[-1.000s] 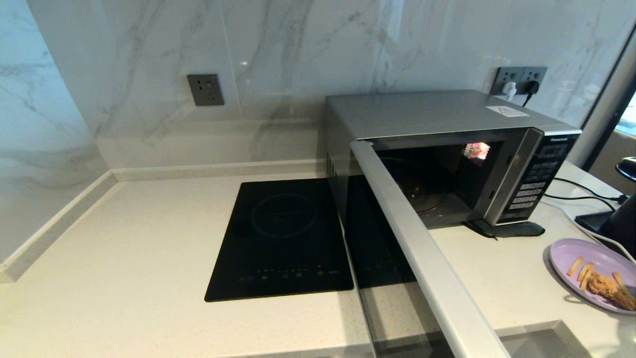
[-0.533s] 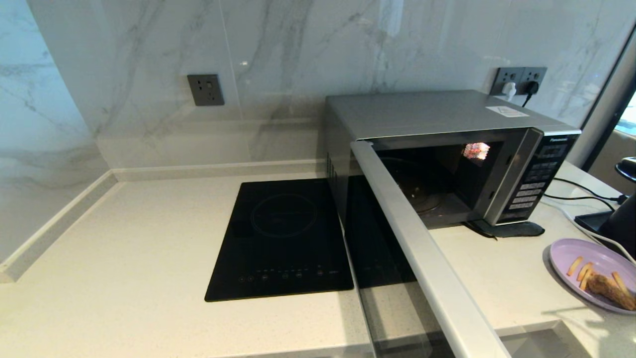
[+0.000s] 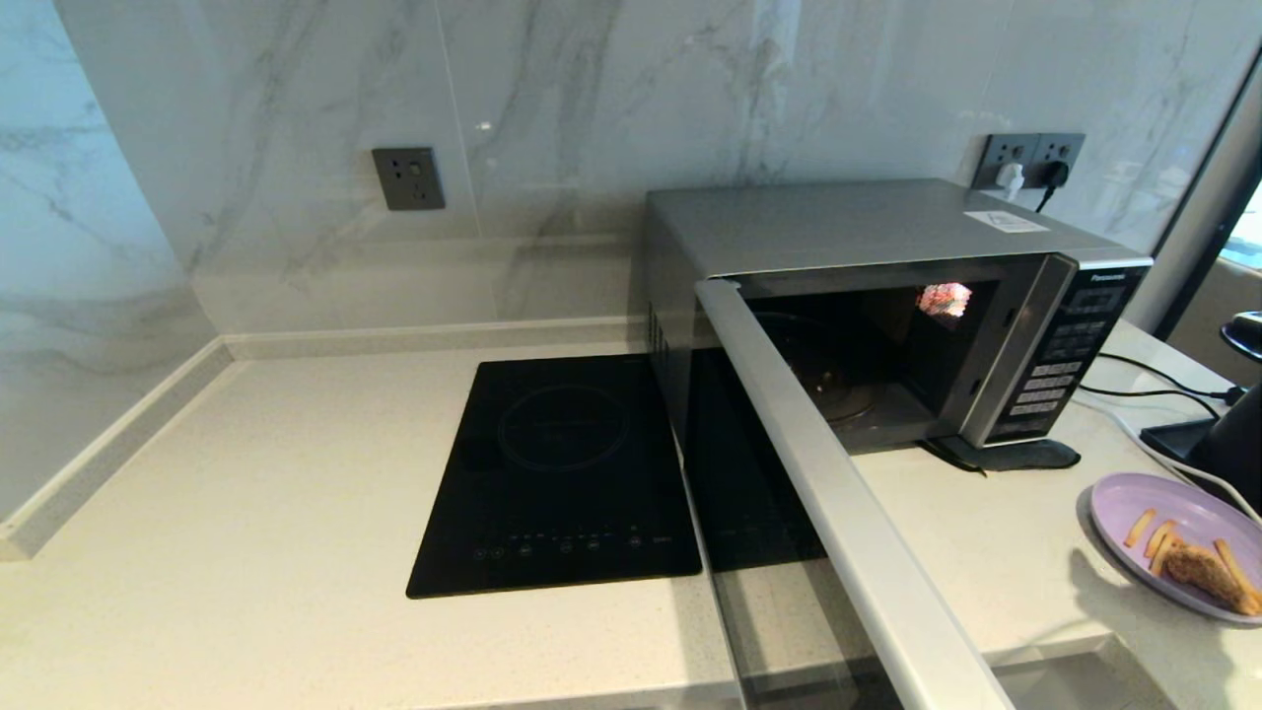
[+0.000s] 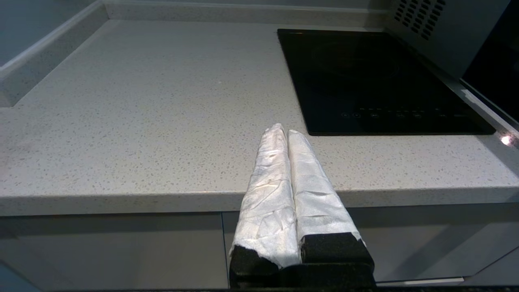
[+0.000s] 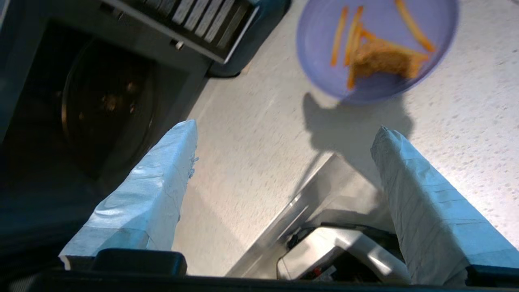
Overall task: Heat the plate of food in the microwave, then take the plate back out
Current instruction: Close the microwave oven
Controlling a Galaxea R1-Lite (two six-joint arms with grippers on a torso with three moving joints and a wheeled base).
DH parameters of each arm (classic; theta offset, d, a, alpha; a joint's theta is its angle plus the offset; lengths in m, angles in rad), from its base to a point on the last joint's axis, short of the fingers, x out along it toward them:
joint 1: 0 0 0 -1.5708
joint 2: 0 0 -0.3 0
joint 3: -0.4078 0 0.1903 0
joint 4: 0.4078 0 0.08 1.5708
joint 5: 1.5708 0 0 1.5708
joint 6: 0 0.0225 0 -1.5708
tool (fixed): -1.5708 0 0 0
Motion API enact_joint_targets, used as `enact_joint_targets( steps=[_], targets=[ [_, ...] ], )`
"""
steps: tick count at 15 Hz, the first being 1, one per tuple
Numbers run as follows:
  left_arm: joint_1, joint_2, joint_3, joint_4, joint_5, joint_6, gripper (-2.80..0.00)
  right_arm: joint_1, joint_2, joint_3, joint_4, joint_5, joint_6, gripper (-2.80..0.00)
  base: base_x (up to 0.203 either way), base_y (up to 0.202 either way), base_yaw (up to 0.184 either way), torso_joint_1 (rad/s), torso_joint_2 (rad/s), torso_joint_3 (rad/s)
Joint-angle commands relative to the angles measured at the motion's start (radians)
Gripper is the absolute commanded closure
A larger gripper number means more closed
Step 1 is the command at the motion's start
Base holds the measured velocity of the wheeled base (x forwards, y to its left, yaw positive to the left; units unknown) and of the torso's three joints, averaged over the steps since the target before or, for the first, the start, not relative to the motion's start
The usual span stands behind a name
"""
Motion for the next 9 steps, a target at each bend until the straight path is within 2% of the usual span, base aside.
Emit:
enact_joint_targets(
  steps=[1, 5, 9],
  targets=[
    [0.0, 0.002, 0.0, 0.0, 0.001, -0.001, 0.0, 0.069, -0.024, -0.052, 0.047, 0.001, 0.023, -2.8, 0.0, 0.0, 0.0, 0.0, 0.0, 0.0],
    [0.0, 0.002, 0.0, 0.0, 0.001, -0.001, 0.0, 0.164, -0.028, -0.176, 0.163, -0.002, 0.076, -2.8, 0.0, 0.0, 0.0, 0.0, 0.0, 0.0],
    [0.0, 0.002, 0.0, 0.0, 0.001, -0.001, 0.0, 0.184, -0.027, -0.202, 0.19, -0.003, 0.077, -2.8, 0.0, 0.0, 0.0, 0.0, 0.0, 0.0]
  ],
)
